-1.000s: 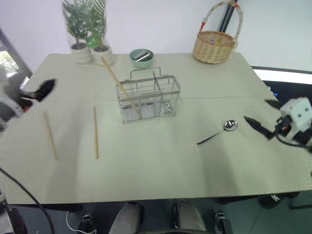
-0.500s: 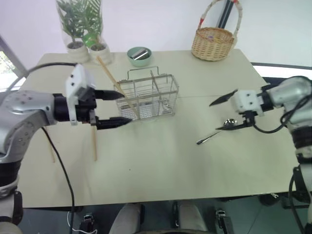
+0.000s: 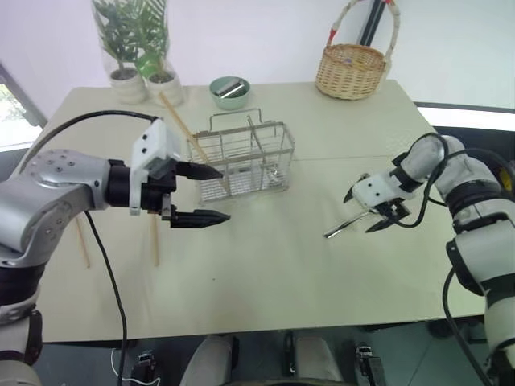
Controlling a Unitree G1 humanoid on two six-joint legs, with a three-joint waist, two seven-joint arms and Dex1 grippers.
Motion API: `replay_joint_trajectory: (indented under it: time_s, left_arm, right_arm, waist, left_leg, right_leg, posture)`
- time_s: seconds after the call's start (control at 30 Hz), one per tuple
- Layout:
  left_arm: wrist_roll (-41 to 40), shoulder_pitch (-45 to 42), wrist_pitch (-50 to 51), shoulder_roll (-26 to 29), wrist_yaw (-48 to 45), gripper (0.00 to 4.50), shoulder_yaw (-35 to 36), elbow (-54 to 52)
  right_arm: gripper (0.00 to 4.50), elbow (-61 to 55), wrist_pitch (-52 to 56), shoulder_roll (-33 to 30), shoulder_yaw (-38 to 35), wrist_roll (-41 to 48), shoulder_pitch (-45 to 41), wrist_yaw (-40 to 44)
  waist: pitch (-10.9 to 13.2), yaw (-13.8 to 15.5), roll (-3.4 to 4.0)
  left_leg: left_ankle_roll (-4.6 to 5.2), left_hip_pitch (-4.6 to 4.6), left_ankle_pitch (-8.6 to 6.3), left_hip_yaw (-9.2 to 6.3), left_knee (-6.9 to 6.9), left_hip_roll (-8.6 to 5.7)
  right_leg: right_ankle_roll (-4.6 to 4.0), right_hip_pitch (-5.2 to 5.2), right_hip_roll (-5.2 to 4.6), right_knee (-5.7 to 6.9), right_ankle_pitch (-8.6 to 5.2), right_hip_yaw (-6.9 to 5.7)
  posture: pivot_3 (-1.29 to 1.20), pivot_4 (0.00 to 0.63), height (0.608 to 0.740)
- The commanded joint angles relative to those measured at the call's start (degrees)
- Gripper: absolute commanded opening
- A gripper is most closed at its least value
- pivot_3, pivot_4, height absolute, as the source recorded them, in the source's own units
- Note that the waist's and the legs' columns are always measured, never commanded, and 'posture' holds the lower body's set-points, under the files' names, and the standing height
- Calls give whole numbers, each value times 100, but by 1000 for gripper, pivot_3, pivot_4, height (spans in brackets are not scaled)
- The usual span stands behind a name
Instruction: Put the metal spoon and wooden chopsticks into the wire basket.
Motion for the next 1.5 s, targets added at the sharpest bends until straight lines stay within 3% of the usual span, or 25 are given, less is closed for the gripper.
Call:
replay_joint_trajectory:
  time_s: [0.03, 0.17, 0.27, 0.43, 0.47, 0.5, 0.97, 1.13, 1.3, 1.4, 1.5]
  left_arm:
    - [-207, -15, 137, 96, 105, 4443, 330, -297]
    - [-321, 47, 249, 134, 166, 4443, 403, -471]
    - [-377, -34, 319, 129, 226, 4500, 408, -489]
    - [-442, -213, 386, 101, 307, 4500, 388, -444]
    - [-461, -256, 400, 83, 325, 4500, 385, -426]
    - [-483, -297, 417, 67, 345, 4500, 385, -410]
    - [-304, -488, 243, -13, 313, 4500, 277, -72]
    - [-358, -409, 243, 2, 416, 4500, 574, -45]
    - [-361, -297, 224, 37, 612, 4500, 979, 15]
    - [-310, -313, 162, 26, 689, 4500, 1115, 125]
    - [-264, -353, 94, 5, 740, 4500, 1136, 239]
  right_arm:
    - [4500, 135, -336, -35, 360, -797, -337, -882]
    - [4500, 321, -413, 26, 510, -1177, -435, -1380]
    - [3631, 396, -455, 82, 525, -1321, -454, -1575]
    - [1118, 471, -438, 141, 401, -1311, -425, -1535]
    - [342, 478, -422, 148, 374, -1292, -422, -1526]
    - [31, 482, -410, 152, 348, -1280, -419, -1520]
    - [31, 454, -281, 110, 24, -1053, -341, -1453]
    - [31, 3, 327, 225, -1516, 964, -440, 122]
    - [31, -2602, 3555, -32, -2624, 3451, 136, 716]
    - [31, -4326, 5444, 110, -3244, 4265, 499, -169]
    - [31, -5474, 6627, 553, -3536, 4654, 697, -1372]
  waist:
    - [1, -5, 1]
    - [-1, -10, -2]
    - [-4, -11, -6]
    - [-6, -36, -12]
    - [-5, -47, -12]
    - [-5, -53, -12]
    - [-5, -145, -12]
    - [-3, -156, -11]
    - [-3, -125, -10]
    - [-4, -53, -10]
    - [-5, 2, -11]
  left_leg:
    - [2, 0, -1, -1, 0, 0]
    - [3, 4, -1, -2, 0, 1]
    - [2, 8, 0, -3, 1, 4]
    - [1, 14, 1, -3, 4, 6]
    - [0, 17, 1, -2, 4, 7]
    - [0, 17, 1, -2, 4, 7]
    - [-8, 15, 6, -3, 4, 8]
    - [-6, 14, 5, -3, 4, 9]
    - [-2, 11, 2, -13, 4, 14]
    - [0, 6, 0, -21, 2, 11]
    - [2, 3, -1, -17, 2, 8]
  right_leg:
    - [0, -1, 1, 1, 0, 1]
    - [-1, -2, 5, 9, 0, 4]
    - [-3, 3, 12, 9, 1, 9]
    - [-5, 7, 17, 9, 2, 14]
    - [-5, 9, 17, 10, 2, 16]
    - [-5, 9, 18, 11, 2, 17]
    - [-5, 9, 19, 10, 3, 17]
    - [-5, 9, 19, 8, 3, 17]
    - [-8, 10, 17, 7, 5, 17]
    - [-9, 9, 16, 2, 5, 11]
    - [-9, 2, 0, 1, 5, 15]
  posture:
    - [0, 150, 650]
    - [0, 150, 650]
    - [0, 150, 650]
    - [0, 150, 650]
    - [0, 150, 650]
    - [0, 150, 650]
    - [0, 150, 650]
    - [0, 150, 650]
    - [0, 150, 650]
    - [0, 150, 650]
    - [0, 150, 650]
